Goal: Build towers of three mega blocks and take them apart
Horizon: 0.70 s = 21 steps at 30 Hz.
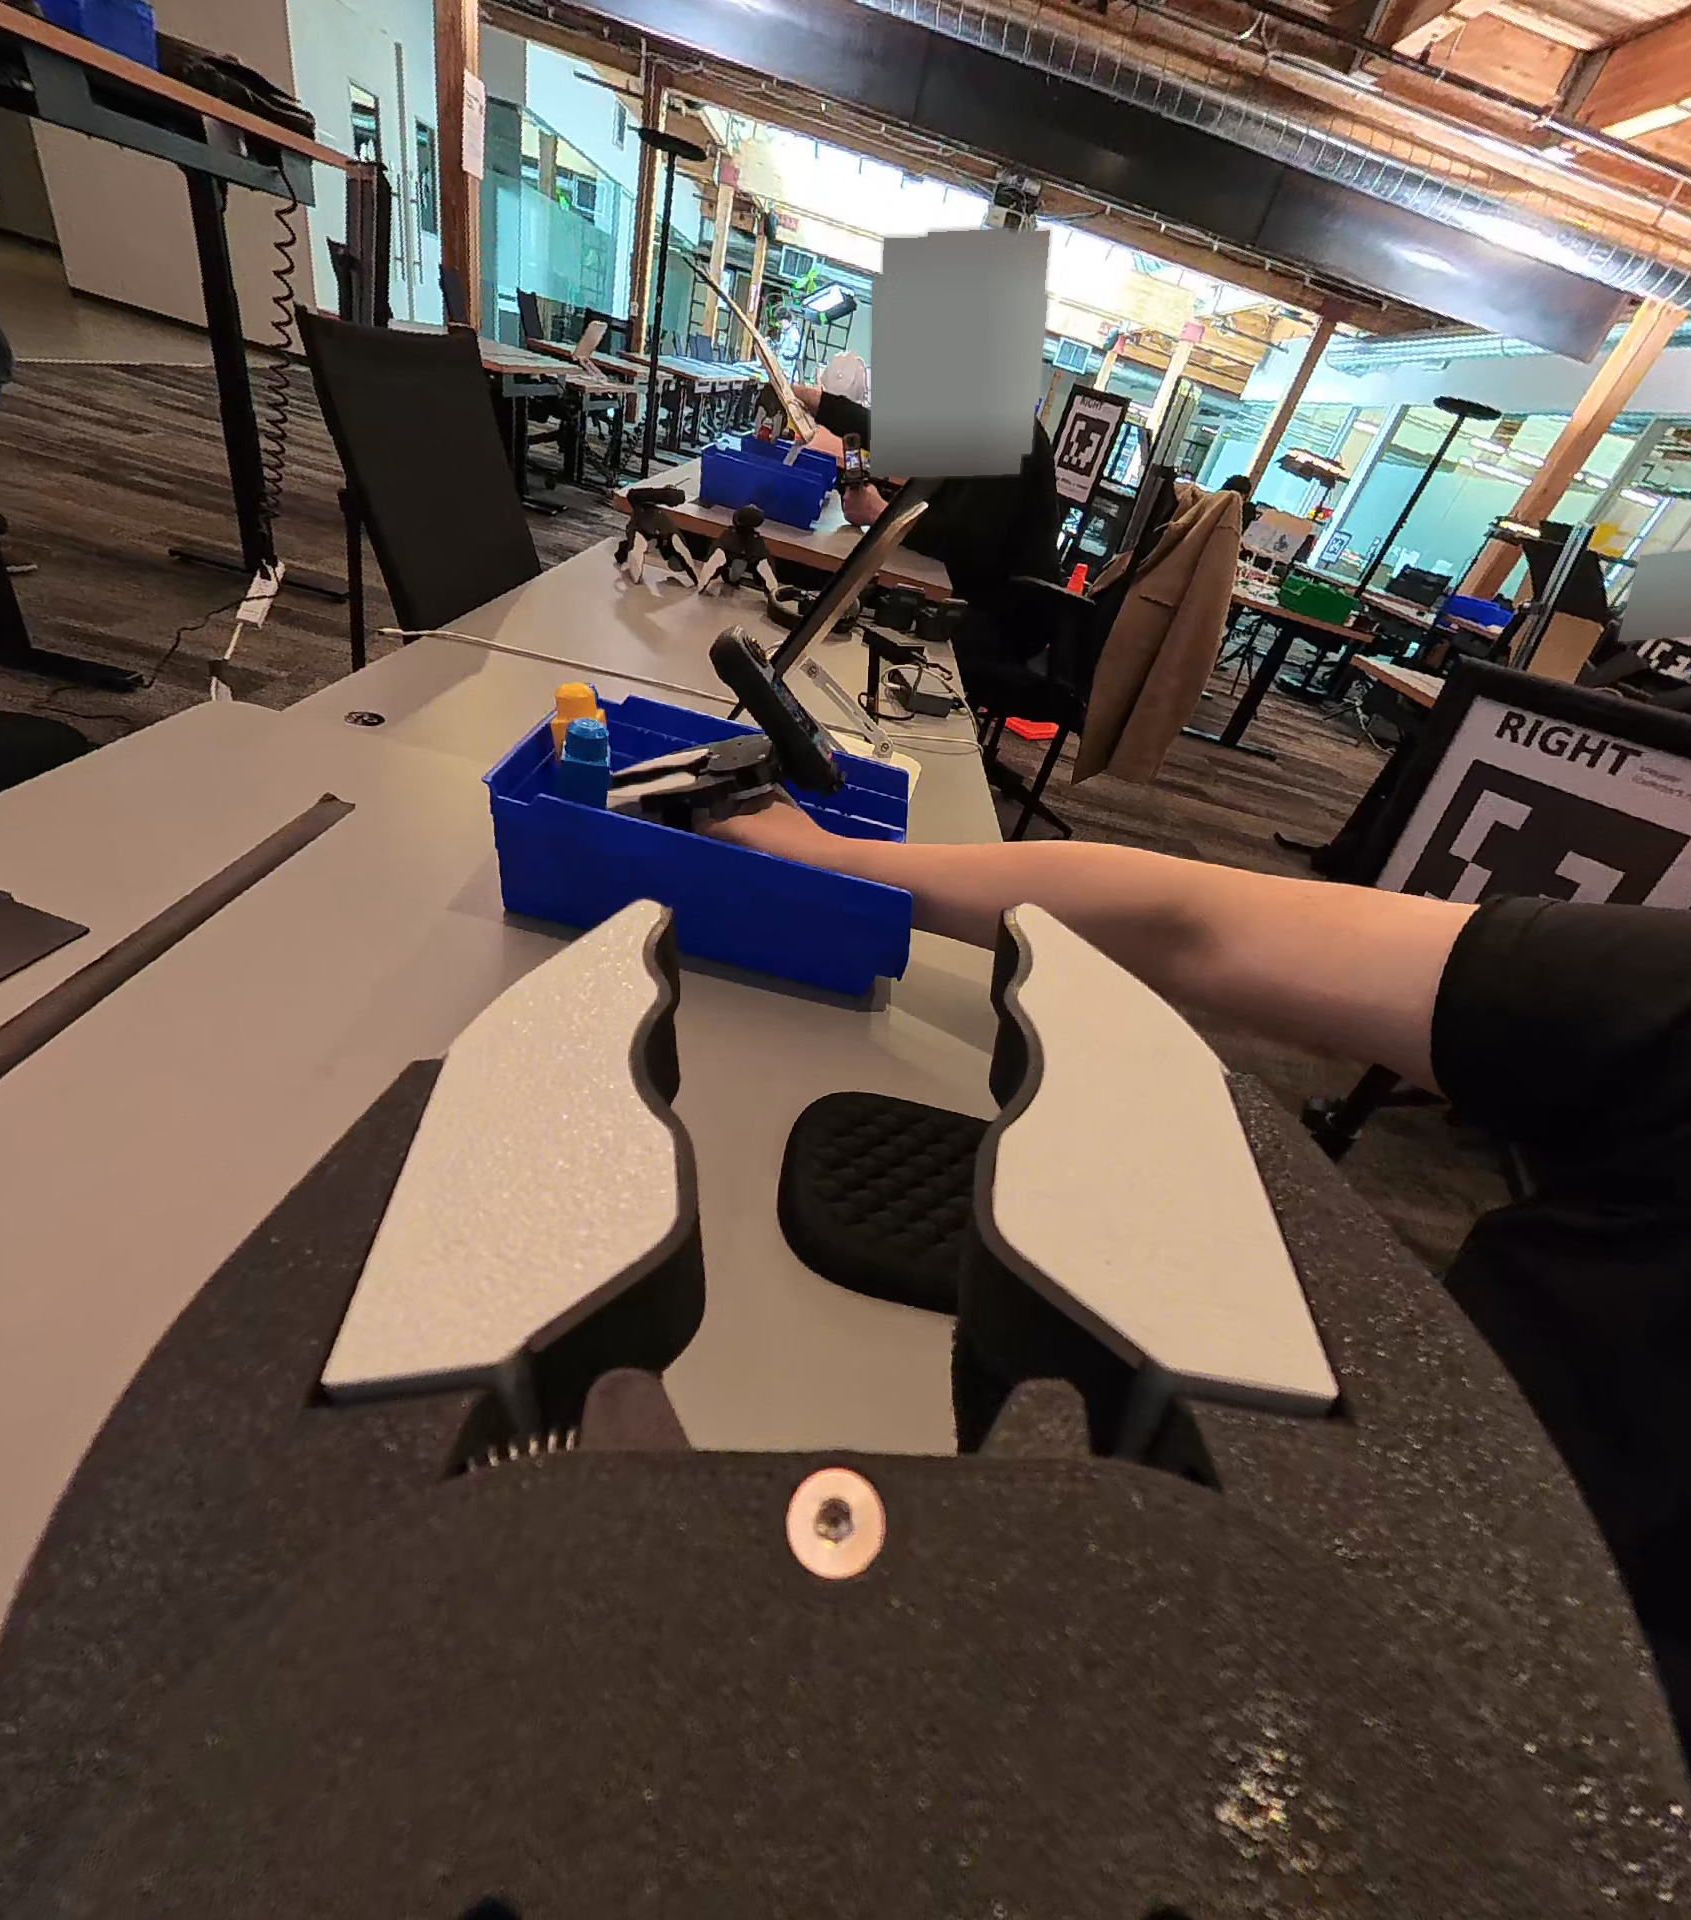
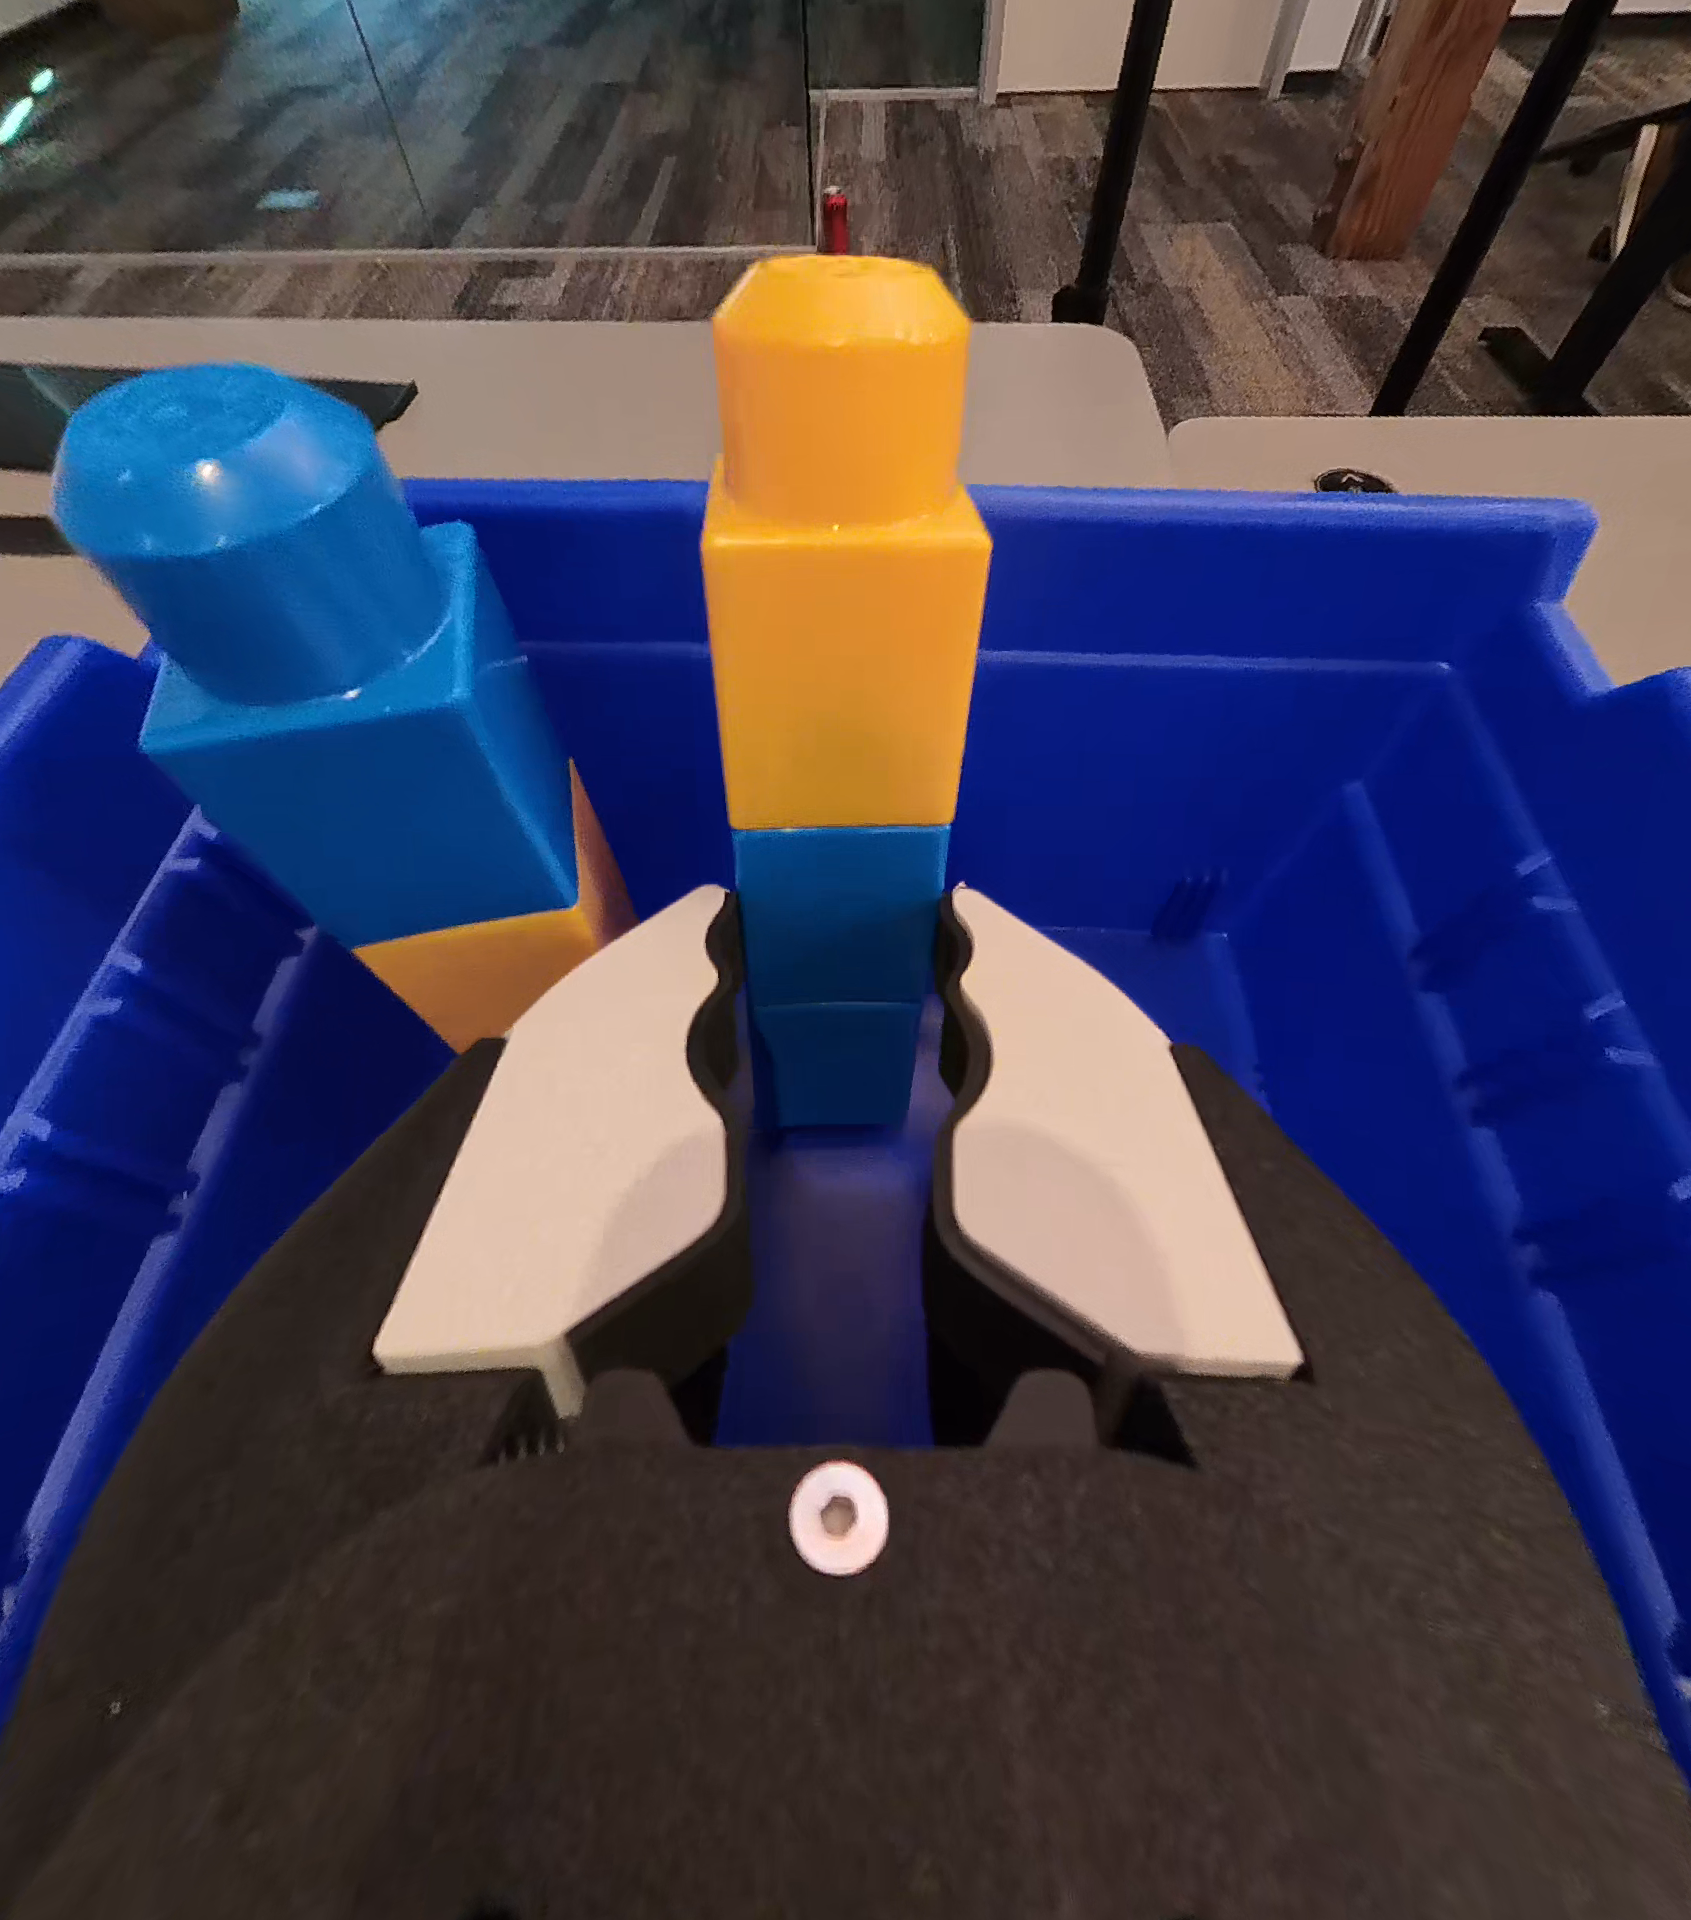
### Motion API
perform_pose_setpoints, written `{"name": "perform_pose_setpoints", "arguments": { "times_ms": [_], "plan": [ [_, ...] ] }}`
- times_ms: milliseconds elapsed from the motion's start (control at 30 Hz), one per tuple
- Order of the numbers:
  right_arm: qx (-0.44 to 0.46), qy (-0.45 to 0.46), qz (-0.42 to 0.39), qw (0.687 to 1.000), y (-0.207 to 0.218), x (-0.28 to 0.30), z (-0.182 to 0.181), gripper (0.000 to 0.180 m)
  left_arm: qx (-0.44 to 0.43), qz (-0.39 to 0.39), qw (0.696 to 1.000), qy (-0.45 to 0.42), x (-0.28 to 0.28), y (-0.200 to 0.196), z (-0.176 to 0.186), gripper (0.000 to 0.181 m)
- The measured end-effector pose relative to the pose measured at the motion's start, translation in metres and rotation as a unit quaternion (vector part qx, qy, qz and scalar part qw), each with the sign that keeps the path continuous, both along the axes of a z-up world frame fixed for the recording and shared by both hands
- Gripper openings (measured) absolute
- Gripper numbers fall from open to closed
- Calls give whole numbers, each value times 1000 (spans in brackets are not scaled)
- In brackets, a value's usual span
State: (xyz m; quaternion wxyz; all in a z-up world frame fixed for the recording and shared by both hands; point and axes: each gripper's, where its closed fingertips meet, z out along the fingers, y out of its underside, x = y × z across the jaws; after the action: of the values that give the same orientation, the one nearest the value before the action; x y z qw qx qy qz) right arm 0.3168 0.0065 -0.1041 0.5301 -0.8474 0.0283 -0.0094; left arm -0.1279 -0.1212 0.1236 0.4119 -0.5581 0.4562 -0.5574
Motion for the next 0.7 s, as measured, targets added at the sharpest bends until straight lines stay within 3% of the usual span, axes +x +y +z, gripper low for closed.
{"name": "perform_pose_setpoints", "arguments": {
  "times_ms": [567, 700],
  "plan": [
    [-47, -17, 24, 998, -9, -5, -8, 36, -4, -1, 1000, -3, -1, -2, 2, 56],
    [-46, -35, -4, 998, -12, 2, -7, 58, -5, -4, 1000, 0, -3, -2, 2, 54]
  ]
}}
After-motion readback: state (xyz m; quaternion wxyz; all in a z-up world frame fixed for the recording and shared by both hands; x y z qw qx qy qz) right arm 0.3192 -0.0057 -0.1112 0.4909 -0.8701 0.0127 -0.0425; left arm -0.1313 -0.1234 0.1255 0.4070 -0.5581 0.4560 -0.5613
